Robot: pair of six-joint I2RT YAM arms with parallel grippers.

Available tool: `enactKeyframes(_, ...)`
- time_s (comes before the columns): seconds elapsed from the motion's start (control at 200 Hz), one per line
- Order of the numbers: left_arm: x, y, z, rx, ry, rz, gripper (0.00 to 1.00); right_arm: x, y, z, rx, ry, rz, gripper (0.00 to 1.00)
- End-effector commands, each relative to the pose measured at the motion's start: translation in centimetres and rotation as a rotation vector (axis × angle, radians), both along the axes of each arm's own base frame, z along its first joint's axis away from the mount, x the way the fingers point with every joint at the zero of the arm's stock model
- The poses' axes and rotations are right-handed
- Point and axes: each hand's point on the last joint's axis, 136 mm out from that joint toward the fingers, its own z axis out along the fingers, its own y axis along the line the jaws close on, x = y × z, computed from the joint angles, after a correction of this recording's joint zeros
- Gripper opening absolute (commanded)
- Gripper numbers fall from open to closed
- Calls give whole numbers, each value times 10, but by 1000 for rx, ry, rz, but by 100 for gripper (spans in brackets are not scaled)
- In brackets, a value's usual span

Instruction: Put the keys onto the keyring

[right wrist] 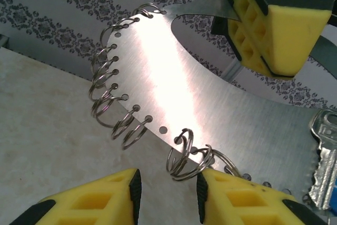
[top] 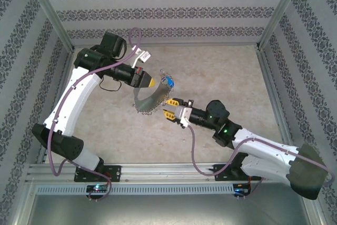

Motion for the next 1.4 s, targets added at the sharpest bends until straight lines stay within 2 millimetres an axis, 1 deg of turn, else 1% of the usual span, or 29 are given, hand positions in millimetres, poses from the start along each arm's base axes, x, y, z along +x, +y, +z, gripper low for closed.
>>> enactKeyframes(0.0, 4, 1, 3, -17, -12, 4, 0, 3, 2, 15, 15, -41, -16, 35)
enactKeyframes(0.195, 3, 2, 4, -15, -14, 5, 0, 15, -1, 10, -21, -41, -85, 34)
enactKeyframes(0.35, 2, 2, 3, -14, -12, 3, 0, 11, 0, 14, -21, -57, -67, 30)
enactKeyframes(0.415, 3, 2, 3, -13, -14, 4, 0, 9, 1, 12, -35, -61, -49, 28)
enactKeyframes(0.585, 4, 2, 1, -8, -8, 4, 0, 5, 2, 15, -37, -86, -30, 28)
enactKeyframes(0.699, 4, 2, 0, -4, -4, 4, 0, 6, 1, 15, -55, -103, -42, 27)
enactKeyframes(0.839, 4, 2, -2, 0, 3, 8, 0, 8, -1, 8, -98, -128, -64, 25)
enactKeyframes(1.294, 2, 2, 1, -7, -1, 1, 0, 9, -3, 23, -53, -117, -82, 25)
enactKeyframes(1.394, 2, 2, 1, -10, -2, -2, 0, 11, -3, 21, -54, -110, -92, 25)
